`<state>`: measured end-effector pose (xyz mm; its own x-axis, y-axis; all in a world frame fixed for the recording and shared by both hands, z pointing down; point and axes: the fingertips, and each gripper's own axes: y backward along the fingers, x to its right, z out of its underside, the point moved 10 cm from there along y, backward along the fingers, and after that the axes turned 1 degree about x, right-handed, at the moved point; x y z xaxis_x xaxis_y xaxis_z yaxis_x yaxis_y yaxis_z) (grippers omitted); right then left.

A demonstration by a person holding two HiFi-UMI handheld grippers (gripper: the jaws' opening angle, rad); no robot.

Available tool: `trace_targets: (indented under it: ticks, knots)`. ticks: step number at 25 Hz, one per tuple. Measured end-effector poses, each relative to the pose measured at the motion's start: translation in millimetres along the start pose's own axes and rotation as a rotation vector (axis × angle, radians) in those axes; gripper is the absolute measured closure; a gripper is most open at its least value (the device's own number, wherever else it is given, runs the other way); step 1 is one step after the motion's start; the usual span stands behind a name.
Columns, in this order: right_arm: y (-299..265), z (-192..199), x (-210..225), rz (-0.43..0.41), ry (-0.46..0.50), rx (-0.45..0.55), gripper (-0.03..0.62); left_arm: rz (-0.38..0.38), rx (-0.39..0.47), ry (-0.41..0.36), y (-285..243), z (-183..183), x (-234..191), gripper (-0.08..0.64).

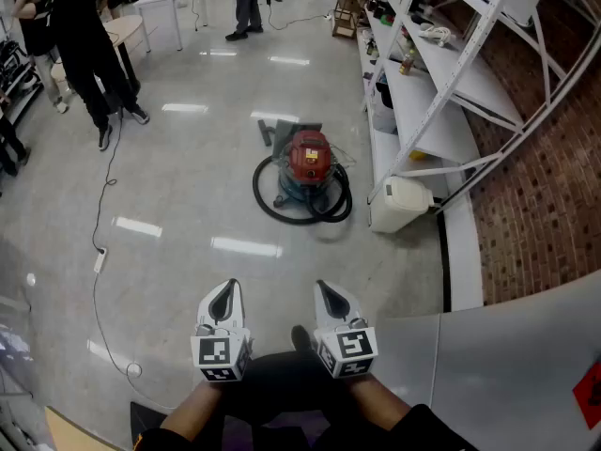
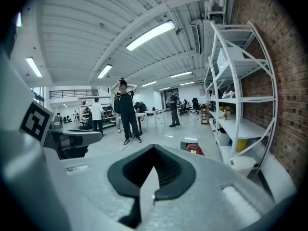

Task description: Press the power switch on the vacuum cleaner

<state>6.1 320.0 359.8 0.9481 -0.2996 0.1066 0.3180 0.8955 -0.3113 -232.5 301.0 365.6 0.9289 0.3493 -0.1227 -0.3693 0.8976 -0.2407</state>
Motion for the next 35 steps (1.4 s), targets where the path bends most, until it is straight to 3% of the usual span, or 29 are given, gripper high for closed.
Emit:
trace_targets:
  ticks: [18,26,35]
  knots:
    - [-10.8,-6.9,29.3,-0.050,-0.019,-0.003,0.600,-0.051,-0.004,-0.012,-11.5,-1.1,15.9,0.545]
    - [-23.9,-13.4,61.6,-0.126,0.007,0.006,0.600,-0.132,0.013,-0.011,-27.2,-5.6,37.3,0.545]
    - [-29.6,-6.4,102.0,-0.149,-0.019,-0.008,0.600,-0.154,-0.029,-0.045,-43.1,-2.8,67.3,0.545]
